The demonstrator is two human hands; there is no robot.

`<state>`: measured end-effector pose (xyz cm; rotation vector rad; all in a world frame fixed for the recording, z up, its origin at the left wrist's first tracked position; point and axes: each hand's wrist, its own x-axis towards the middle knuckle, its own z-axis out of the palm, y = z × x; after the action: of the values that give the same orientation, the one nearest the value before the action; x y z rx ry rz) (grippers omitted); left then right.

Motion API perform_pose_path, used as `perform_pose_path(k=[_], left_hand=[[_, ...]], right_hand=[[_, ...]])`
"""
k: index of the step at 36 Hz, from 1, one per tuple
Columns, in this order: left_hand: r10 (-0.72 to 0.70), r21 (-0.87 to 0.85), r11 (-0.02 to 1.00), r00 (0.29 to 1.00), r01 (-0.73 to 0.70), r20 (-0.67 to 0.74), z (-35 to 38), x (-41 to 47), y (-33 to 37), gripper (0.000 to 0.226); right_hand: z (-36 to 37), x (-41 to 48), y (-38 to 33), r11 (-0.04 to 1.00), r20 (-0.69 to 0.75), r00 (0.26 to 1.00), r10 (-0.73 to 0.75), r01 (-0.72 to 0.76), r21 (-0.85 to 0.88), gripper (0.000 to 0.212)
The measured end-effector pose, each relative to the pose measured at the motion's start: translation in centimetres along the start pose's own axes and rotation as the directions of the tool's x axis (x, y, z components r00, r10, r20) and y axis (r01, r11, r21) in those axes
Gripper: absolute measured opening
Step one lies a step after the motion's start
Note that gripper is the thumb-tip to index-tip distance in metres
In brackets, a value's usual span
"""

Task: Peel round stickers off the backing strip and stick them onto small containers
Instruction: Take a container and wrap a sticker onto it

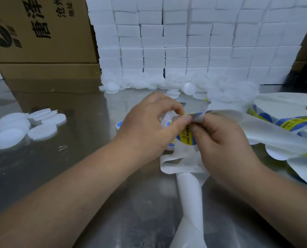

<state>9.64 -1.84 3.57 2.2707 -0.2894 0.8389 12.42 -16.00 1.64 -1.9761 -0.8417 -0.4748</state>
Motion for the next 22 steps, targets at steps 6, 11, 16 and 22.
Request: perform_pose_path(k=[6, 11, 16, 22], left_hand=[[-0.183, -0.089, 0.98, 0.98, 0.176, -0.077, 0.8, 0.1, -0.4, 0.011], [-0.391, -0.186, 0.917, 0.891, 0.354, -0.231, 0.4, 1.1, -1.8, 0.024], [-0.469, -0.283, 0.871, 0.849, 0.401, -0.242, -0.2, 1.2, -2.6, 0.029], [-0.365, -0.156, 0.929, 0.904, 0.336, -0.221, 0.4, 0.7, -2.2, 0.034]], right_hand=[[0.1, -0.1, 0.1, 1.0, 0.069, 0.998, 0.014, -0.012, -0.025, 0.021], [-0.1, -0.2, -0.1, 1.0, 0.011, 1.0, -0.003, 0.003, 0.02, 0.033], [-0.1, 0.2, 0.5, 0.978, -0.1, 0.975, 0.196, -0.188, 0.085, 0.014], [-1.5, 1.7, 1.6, 0.975, -0.449, 0.866, 0.221, -0.206, 0.084, 0.038]])
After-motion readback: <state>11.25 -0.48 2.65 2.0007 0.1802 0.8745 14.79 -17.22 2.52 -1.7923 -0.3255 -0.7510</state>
